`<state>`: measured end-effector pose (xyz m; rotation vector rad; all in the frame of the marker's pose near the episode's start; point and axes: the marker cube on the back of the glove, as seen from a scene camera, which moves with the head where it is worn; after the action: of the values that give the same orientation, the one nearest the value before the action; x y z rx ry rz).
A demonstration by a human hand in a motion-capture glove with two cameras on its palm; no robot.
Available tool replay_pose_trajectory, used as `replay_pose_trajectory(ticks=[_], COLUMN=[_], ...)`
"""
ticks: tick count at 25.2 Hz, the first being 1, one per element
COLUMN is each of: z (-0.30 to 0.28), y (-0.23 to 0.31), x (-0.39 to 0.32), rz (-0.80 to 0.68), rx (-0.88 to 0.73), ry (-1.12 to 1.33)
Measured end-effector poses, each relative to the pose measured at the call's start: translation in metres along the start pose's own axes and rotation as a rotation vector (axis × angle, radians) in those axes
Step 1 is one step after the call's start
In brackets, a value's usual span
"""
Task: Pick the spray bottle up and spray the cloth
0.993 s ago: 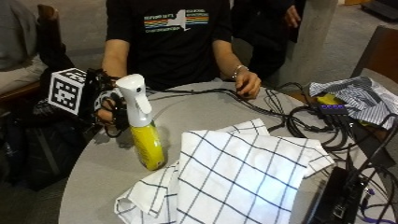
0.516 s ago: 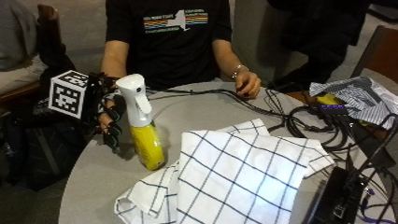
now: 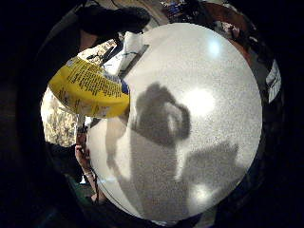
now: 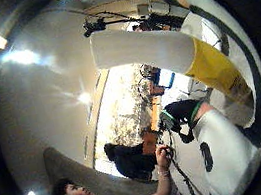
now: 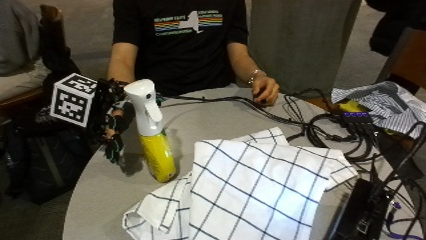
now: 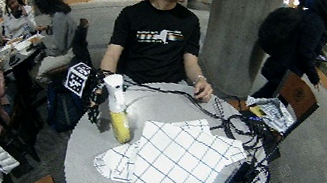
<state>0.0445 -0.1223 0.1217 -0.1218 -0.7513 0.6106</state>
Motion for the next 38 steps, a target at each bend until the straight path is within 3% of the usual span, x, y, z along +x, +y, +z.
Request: replay_pose_trajectory(ticks=[15, 30, 38], z=[0.031, 0.053, 0.057], y=[-0.041, -0.067, -0.076], x=[0.003, 0.002, 0.004], rz=[0.061, 0.068, 0.102], rx=[0.038, -0.025, -0.05], ry=[0.003, 0.042, -0.119])
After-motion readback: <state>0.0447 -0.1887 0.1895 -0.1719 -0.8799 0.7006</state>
